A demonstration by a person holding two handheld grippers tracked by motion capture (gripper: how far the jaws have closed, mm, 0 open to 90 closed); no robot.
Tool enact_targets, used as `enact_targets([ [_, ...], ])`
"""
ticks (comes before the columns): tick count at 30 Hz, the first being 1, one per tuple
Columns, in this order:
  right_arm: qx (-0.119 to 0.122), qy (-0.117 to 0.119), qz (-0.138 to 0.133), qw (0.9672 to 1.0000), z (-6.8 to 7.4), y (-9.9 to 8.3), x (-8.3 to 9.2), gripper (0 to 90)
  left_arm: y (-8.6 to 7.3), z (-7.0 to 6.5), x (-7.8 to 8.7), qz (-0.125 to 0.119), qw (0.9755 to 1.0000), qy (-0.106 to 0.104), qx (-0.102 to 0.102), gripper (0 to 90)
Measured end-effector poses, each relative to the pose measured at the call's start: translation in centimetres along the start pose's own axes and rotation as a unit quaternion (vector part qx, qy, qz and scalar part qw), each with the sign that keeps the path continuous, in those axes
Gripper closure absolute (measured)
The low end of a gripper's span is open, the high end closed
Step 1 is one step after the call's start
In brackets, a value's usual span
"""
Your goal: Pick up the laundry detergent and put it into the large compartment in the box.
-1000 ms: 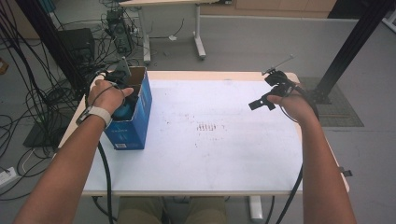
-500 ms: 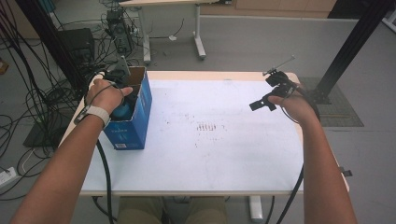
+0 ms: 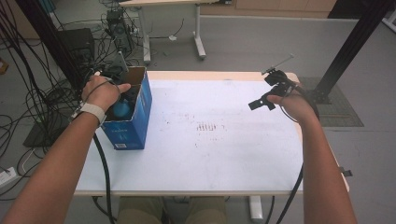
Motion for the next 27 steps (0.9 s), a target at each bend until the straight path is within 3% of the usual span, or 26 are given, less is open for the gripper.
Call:
enact_targets([
  [3,0.002,0.001,0.0,1.0,0.1,0.0,0.0,9.4,0.0,0.0,0.5,-0.004,1.0,-0.004,0.0,13.7],
  [8,0.003,0.0,-0.001,1.0,0.2,0.1,0.2,9.4,-0.1,-0.3,1.5,-0.012,0.9999,0.0,-0.007,12.0],
  [11,0.004,-0.001,-0.002,1.0,0.3,0.2,0.3,9.4,-0.1,-0.4,1.9,-0.011,0.9998,-0.009,-0.011,9.7],
  [17,0.005,-0.002,-0.004,1.0,0.3,0.1,0.5,9.4,-0.1,-1.0,2.9,-0.017,0.9995,-0.006,-0.026,8.6],
  [19,0.004,-0.003,-0.004,1.0,0.3,0.1,0.7,9.4,-0.1,-1.1,3.3,-0.02,0.9993,-0.013,-0.028,8.5],
  [27,0.002,-0.006,-0.009,0.9999,0.3,-0.2,1.2,9.4,-0.1,-1.9,5.4,-0.027,0.9985,-0.004,-0.047,8.3],
])
Point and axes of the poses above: each handheld gripper's, and its own axes: x roughly backward along the jaws, y roughly out of its top, z roughly to its left, the point moved 8 cm from there along -x, roughly forward along the jaws, and after that the axes turned 3 degrees about -y, right-handed, at the moved point
